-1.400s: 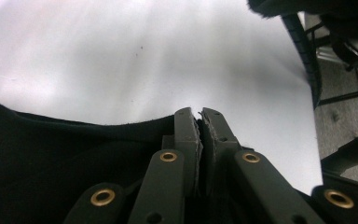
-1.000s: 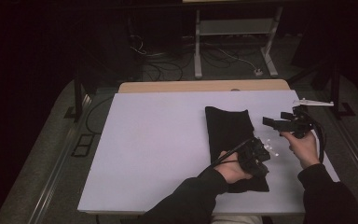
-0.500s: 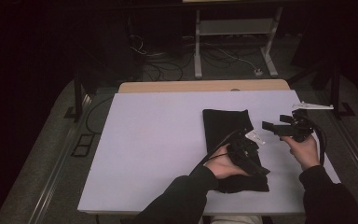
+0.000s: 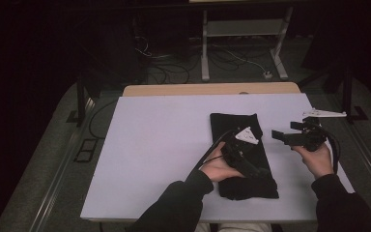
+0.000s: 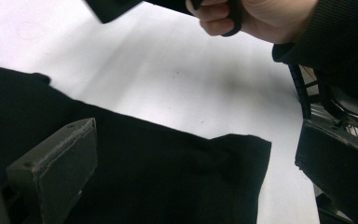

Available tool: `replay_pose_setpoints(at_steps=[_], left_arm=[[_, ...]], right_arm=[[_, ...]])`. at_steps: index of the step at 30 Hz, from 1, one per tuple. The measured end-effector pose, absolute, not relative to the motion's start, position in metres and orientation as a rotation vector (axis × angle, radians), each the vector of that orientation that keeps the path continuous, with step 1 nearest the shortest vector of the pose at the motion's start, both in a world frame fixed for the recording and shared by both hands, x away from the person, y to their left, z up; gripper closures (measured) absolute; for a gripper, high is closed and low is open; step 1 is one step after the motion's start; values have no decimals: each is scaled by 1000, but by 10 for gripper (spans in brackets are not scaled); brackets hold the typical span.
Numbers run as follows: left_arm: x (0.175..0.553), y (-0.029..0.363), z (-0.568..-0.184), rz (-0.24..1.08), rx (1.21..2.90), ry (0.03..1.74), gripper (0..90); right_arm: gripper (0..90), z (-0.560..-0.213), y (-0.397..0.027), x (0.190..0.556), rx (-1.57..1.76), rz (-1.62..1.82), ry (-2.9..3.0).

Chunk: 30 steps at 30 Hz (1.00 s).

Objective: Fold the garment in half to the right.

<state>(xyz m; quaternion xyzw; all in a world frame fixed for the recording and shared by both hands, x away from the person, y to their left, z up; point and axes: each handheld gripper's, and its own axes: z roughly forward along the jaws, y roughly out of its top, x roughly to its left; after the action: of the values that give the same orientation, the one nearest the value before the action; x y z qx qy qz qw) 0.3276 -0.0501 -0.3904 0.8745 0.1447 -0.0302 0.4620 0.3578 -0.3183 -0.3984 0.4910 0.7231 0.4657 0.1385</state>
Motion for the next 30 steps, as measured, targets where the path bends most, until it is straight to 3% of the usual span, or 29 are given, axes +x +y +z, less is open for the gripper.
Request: replay_pose_setpoints(at_steps=[30], left_arm=[[337, 10, -384, 25, 2126, 455, 0]], right_arm=[[0, -396, -319, 329, 1381, 1331, 2095]])
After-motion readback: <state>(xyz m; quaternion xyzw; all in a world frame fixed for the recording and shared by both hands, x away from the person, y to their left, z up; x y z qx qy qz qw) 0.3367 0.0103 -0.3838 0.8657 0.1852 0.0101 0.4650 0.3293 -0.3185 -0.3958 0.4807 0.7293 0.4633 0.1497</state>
